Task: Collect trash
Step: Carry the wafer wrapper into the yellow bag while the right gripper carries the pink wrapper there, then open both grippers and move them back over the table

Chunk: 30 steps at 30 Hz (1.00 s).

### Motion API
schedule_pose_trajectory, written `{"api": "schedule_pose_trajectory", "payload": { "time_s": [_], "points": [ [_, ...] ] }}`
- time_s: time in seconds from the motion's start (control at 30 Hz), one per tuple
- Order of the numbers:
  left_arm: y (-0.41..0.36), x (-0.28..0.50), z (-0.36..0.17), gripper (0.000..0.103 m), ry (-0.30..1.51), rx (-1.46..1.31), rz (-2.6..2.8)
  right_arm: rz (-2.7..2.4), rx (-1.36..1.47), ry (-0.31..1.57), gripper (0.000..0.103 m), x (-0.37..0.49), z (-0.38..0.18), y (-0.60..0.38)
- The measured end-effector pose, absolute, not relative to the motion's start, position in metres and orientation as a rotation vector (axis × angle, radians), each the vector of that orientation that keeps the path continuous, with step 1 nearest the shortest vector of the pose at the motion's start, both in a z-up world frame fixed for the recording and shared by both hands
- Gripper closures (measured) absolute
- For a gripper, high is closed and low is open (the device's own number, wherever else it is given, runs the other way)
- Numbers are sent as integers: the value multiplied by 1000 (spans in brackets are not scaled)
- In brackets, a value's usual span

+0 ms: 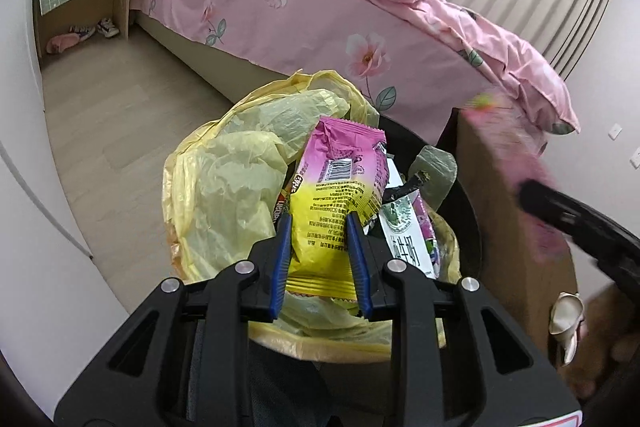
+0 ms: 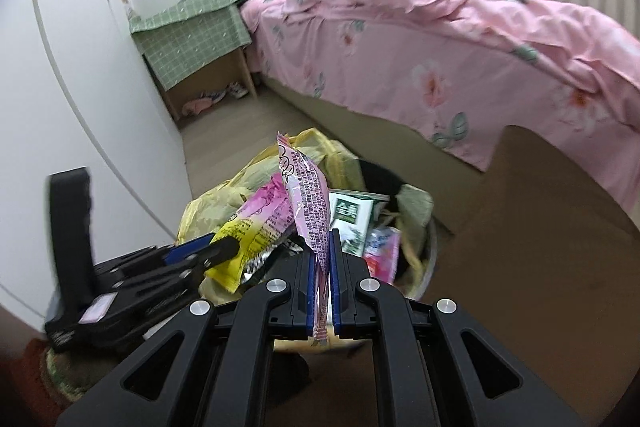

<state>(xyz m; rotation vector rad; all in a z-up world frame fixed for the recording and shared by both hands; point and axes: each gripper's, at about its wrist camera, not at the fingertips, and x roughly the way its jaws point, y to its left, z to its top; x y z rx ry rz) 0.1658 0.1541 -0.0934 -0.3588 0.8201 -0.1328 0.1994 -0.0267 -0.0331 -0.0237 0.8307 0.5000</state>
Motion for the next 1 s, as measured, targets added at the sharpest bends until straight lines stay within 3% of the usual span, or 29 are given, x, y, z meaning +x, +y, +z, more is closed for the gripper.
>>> {"api": "schedule_pose_trajectory", "payload": {
  "time_s": [0.27, 0.33, 0.37, 0.4, 0.9, 1.0],
  "points": [
    [156, 164, -85, 69, 791, -395, -140, 554, 13, 883, 93, 222, -58, -19],
    [160, 164, -81, 63, 784, -423, -121, 568, 52, 902, 78, 224, -64, -23],
    [163, 163, -78, 62, 778, -439, -118, 576, 69, 907, 62, 224, -67, -25],
    [164, 162, -75, 60, 770, -448, -113, 583, 91, 906, 57, 223, -68, -28],
    [114, 122, -25, 54, 694, -313, -188, 452, 110, 711, 52, 132, -6, -118],
    [83, 110, -24, 54, 710, -238, -267, 367, 88, 655, 43, 97, 3, -154]
  ]
}}
